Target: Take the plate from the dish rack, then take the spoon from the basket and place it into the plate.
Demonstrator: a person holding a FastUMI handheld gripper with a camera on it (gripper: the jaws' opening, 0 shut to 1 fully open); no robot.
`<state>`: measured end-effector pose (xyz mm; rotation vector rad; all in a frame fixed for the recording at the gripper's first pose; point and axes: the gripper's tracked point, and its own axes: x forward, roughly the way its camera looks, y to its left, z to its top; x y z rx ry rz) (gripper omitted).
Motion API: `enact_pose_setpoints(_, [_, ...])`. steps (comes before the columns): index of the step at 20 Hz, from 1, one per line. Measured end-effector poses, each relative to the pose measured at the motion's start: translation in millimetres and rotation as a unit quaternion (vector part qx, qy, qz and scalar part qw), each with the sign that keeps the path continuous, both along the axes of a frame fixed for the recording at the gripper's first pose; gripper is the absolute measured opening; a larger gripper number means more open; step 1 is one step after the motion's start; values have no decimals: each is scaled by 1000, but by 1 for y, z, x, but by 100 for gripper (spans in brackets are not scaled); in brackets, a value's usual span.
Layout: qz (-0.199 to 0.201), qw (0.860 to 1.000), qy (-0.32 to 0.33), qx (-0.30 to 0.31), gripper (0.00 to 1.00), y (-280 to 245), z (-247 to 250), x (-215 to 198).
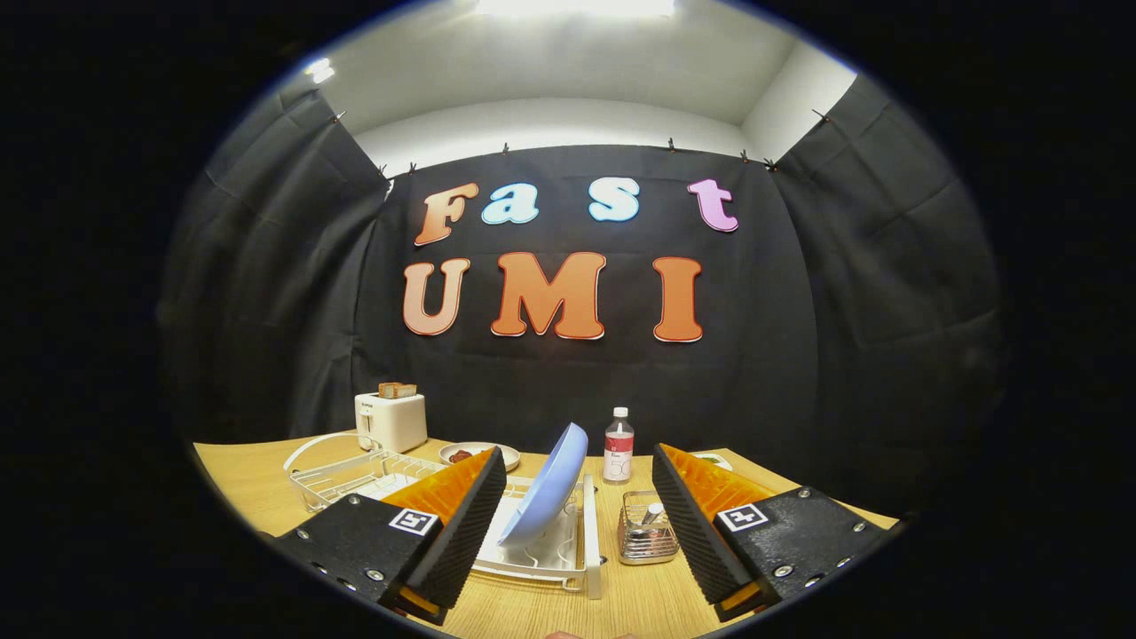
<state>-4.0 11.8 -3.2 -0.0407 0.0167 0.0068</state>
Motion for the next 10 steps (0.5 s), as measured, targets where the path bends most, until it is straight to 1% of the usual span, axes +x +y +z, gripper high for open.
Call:
enact_pose_setpoints(4, [-2,1000,-14,-8,98,-2,8,-4])
enact_pose_setpoints(10, [6,1000,-16,11,98,0,9,-4])
